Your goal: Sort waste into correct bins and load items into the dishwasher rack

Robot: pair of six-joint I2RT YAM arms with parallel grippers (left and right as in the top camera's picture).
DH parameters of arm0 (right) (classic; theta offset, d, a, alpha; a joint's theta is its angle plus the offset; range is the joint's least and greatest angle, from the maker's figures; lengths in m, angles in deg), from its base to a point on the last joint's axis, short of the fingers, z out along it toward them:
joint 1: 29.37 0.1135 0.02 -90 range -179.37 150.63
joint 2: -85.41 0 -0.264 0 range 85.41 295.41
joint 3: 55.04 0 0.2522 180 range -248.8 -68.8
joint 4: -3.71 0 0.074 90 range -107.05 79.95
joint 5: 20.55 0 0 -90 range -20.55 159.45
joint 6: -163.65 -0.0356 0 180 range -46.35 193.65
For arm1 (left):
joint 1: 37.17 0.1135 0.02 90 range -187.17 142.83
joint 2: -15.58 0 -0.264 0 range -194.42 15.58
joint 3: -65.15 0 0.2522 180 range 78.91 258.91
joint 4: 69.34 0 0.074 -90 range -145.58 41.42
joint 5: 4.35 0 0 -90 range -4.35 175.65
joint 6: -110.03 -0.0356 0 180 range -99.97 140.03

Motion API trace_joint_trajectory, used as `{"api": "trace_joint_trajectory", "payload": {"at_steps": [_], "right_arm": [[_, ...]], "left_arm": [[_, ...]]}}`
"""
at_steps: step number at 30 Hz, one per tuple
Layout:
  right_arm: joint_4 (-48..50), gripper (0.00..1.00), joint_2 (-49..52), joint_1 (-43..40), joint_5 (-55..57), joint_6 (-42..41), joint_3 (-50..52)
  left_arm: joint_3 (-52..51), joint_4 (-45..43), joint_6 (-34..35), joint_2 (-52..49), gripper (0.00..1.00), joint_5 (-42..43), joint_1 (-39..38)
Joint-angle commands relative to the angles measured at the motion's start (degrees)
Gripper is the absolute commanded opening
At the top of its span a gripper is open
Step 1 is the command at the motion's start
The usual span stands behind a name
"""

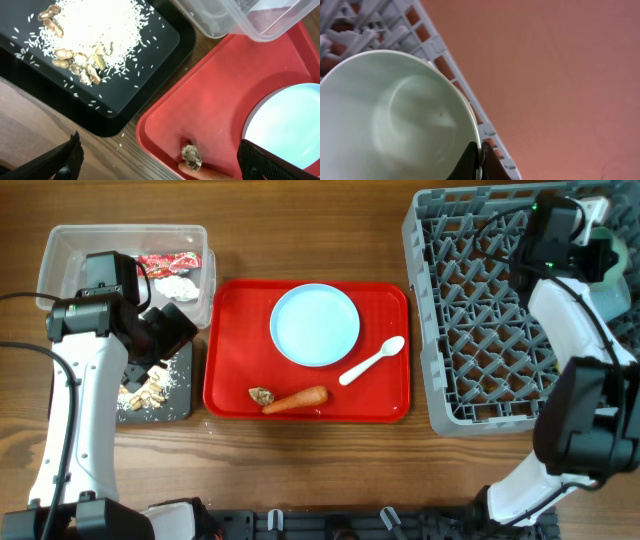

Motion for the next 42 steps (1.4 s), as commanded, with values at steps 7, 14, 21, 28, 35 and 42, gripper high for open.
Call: {"api": "trace_joint_trajectory", "payload": {"at_steps": [7, 14, 21, 28, 35, 42], "right_arm": [[-8.3, 0.08, 1.8, 7.6, -1.6, -8.8, -0.6], [-25.3, 0.18, 1.8, 9.1, -8.3, -21.2, -0.6], [-30.8, 0.33, -1.7, 9.3, -19.1, -22.6, -0.6], [-32.3, 0.62, -16.8, 9.5, -40.6, -22.2, -0.6], [-31.1, 0.57, -25.2, 9.9, -85.0, -26.5, -0.6], [-30.8, 0.57, -13.0, 22.4, -79.4, -30.2, -0.6]], "left_arm": [[0.3, -1.7, 0.3, 0.3, 1.00, 1.6, 0.3], [0.3, -1.7, 0.1, 0.3, 1.00, 1.5, 0.3], [0.3, -1.4, 0.1, 0.3, 1.00, 1.5, 0.2], [0.3, -1.2, 0.1, 0.3, 1.00, 1.5, 0.2], [0.3, -1.3, 0.1, 0.3, 1.00, 1.6, 0.2], [0.3, -1.3, 0.1, 0.2, 1.00, 1.6, 0.2]]}}
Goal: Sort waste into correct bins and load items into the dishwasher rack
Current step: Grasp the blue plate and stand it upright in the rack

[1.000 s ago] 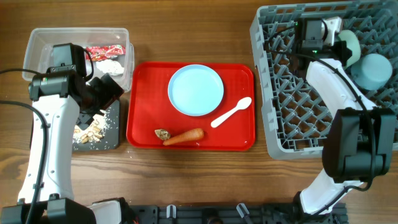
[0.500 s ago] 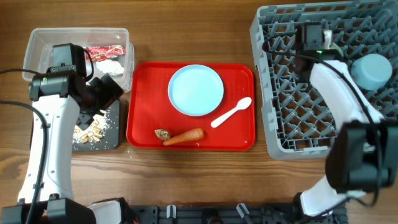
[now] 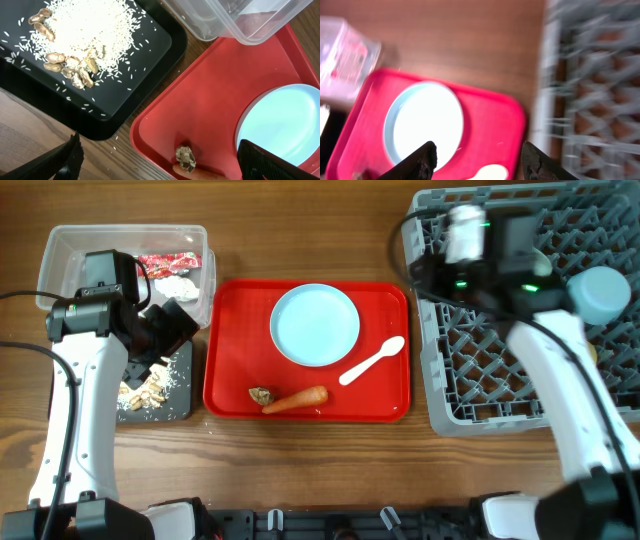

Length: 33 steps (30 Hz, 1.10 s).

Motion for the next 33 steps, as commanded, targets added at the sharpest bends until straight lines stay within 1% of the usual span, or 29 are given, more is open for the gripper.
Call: {"api": "trace_joint_trajectory", "payload": {"at_steps": [1, 3, 4, 6, 8, 11, 12, 14, 15, 17, 19, 22, 24, 25, 27, 29, 33], "right_arm": [[0.7, 0.57, 8.0, 7.3, 4.6, -4.0, -0.3], [1.5, 0.58, 12.0, 10.3, 11.2, -7.8, -0.3], [2.2, 0.60, 13.8, 11.3, 13.3, -9.8, -0.3], [4.5, 0.60, 18.8, 13.6, 14.9, -13.6, -0.3], [6.3, 0.57, 22.0, 14.7, 13.6, -14.8, -0.3], [6.9, 0.50, 25.7, 15.7, 12.6, -17.5, -0.3], [6.8, 0.46, 27.1, 16.0, 12.6, -18.1, -0.3], [6.8, 0.32, 28.8, 16.3, 12.6, -19.1, -0.3], [6.8, 0.19, 28.9, 16.2, 12.6, -19.2, -0.3], [7.5, 0.04, 28.6, 16.2, 12.9, -19.5, -0.3], [7.9, 0.04, 28.4, 16.1, 12.9, -19.5, -0.3], [7.8, 0.04, 24.2, 15.1, 14.5, -18.8, -0.4], [7.9, 0.04, 18.3, 13.7, 16.9, -17.6, -0.4], [7.9, 0.04, 14.4, 12.8, 18.6, -15.4, -0.4], [7.9, 0.04, 6.3, 11.1, 26.0, -10.0, -0.4], [8.4, 0.04, -0.8, 9.6, 36.0, -4.2, -0.4], [10.8, 0.04, -8.9, 5.6, 56.5, 5.5, -0.4]], "left_arm": [[0.3, 0.0, 0.1, 0.2, 1.00, 0.5, 0.2], [0.3, 0.0, 0.1, 0.2, 1.00, 0.5, 0.2], [0.3, 0.0, 0.1, 0.2, 1.00, 0.5, 0.2], [0.3, 0.0, 0.1, 0.2, 1.00, 0.5, 0.2], [0.3, 0.0, 0.1, 0.2, 1.00, 0.5, 0.2], [0.3, 0.0, 0.1, 0.2, 1.00, 0.5, 0.2], [0.3, 0.0, 0.1, 0.2, 1.00, 0.5, 0.2], [0.3, 0.0, 0.1, 0.2, 1.00, 0.5, 0.2], [0.3, 0.0, 0.1, 0.2, 1.00, 0.5, 0.2], [0.3, 0.0, 0.1, 0.2, 1.00, 0.5, 0.2], [0.3, 0.0, 0.1, 0.2, 1.00, 0.5, 0.2], [0.3, 0.0, 0.1, 0.2, 1.00, 0.5, 0.2], [0.3, 0.1, 0.1, 0.2, 1.00, 0.5, 0.2], [0.3, 0.1, 0.1, 0.2, 1.00, 0.5, 0.2], [0.3, 0.0, 0.1, 0.2, 1.00, 0.5, 0.2], [0.3, 0.0, 0.1, 0.2, 1.00, 0.5, 0.2], [0.3, 0.0, 0.1, 0.2, 1.00, 0.5, 0.2]]}}
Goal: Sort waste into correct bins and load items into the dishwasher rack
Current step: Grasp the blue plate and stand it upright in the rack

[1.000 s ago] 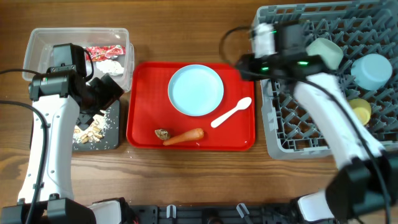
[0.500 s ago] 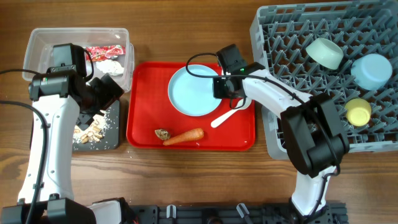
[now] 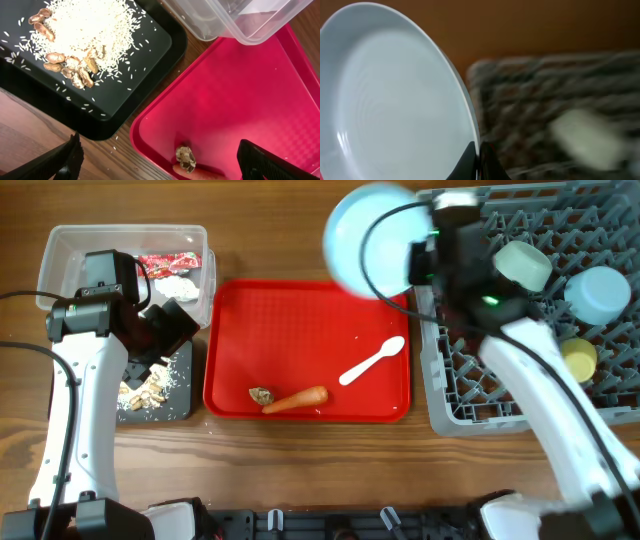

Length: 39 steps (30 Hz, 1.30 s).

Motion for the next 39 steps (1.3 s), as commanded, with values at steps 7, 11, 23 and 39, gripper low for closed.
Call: {"api": "trace_joint_trajectory", "payload": {"at_steps": [7, 11, 23, 39], "right_arm": [[2.3, 0.04, 1.9, -6.5, 45.8, 15.3, -0.2], [2.3, 0.04, 8.3, -6.5, 41.4, 14.7, -0.2], [-1.0, 0.04, 16.7, 1.4, 27.6, 10.4, -0.2], [-14.2, 0.68, 3.2, 6.0, -18.9, -2.2, -0.2]], "left_arm": [[0.3, 0.0, 0.1, 0.2, 1.00, 0.5, 0.2], [0.3, 0.1, 0.1, 0.2, 1.00, 0.5, 0.2], [0.3, 0.0, 0.1, 0.2, 1.00, 0.5, 0.2], [0.3, 0.0, 0.1, 0.2, 1.00, 0.5, 0.2]]}}
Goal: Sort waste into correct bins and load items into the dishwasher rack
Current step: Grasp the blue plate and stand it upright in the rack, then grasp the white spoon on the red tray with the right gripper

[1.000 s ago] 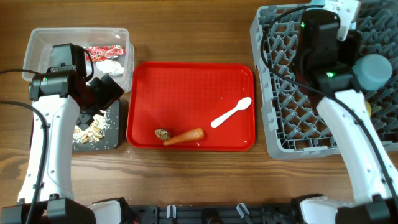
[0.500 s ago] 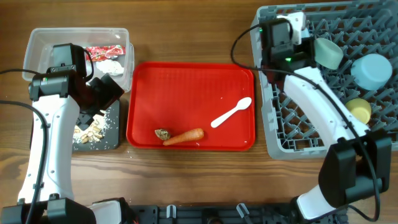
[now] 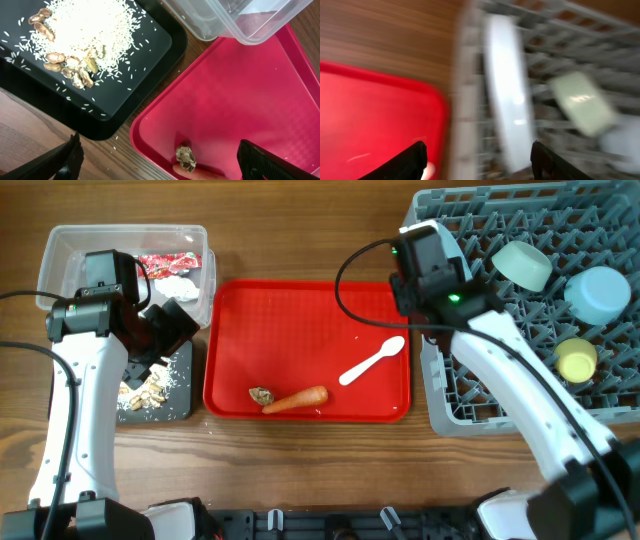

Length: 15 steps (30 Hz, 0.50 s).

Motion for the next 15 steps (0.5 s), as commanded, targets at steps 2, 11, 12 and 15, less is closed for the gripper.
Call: {"api": "trace_joint_trajectory", "payload": {"at_steps": [2, 11, 12, 15], "right_arm": [[-3.7, 0.67, -3.4, 0.2, -26.2, -16.5, -0.2], [-12.7, 0.75, 7.5, 3.1, -24.6, -41.4, -0.1], [-12.7, 0.76, 9.0, 3.5, -24.6, -42.1, -0.1], [-12.8, 0.79, 14.9, 5.0, -25.5, -45.0, -0.1]], "left_arm": [[0.3, 0.0, 0.1, 0.2, 1.00, 0.5, 0.2], [-0.6, 0.0, 0.1, 0.2, 1.00, 0.5, 0.2], [-0.6, 0.0, 0.1, 0.2, 1.00, 0.5, 0.2], [-0.6, 0.0, 0.1, 0.2, 1.00, 0.5, 0.2]]}}
